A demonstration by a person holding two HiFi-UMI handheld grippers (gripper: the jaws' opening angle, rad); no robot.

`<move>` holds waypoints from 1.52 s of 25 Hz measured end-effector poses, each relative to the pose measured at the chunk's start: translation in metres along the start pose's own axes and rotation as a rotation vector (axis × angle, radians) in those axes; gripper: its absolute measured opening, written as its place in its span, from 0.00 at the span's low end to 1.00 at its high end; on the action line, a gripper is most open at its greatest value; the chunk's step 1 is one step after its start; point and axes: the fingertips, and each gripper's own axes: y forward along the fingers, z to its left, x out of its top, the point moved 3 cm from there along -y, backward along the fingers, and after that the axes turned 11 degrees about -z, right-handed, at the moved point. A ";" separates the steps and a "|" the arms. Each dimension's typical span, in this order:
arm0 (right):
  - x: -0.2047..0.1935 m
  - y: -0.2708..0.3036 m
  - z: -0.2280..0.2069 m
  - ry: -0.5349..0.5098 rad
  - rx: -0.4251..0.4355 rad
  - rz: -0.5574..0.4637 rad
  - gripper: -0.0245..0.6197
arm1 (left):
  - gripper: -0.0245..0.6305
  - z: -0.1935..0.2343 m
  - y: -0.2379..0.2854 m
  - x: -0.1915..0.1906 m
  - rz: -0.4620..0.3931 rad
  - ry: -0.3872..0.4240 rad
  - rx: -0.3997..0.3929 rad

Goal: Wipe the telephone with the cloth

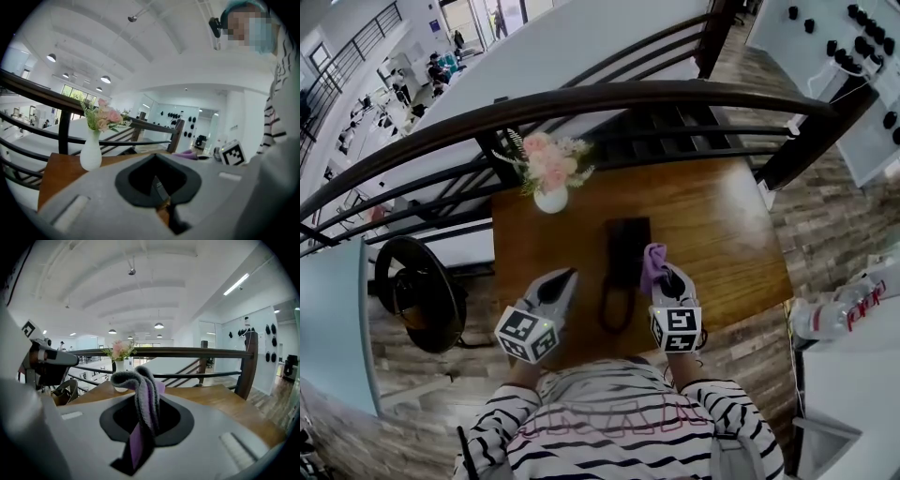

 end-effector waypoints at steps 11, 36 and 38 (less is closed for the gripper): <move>0.040 -0.021 0.038 0.038 0.081 -0.079 0.12 | 0.04 0.006 -0.021 0.012 -0.027 0.008 0.014; 0.052 -0.024 0.075 0.086 0.157 -0.081 0.12 | 0.04 0.020 -0.043 0.018 -0.048 0.003 0.061; 0.051 -0.022 0.076 0.086 0.159 -0.080 0.12 | 0.04 0.021 -0.044 0.017 -0.048 0.002 0.062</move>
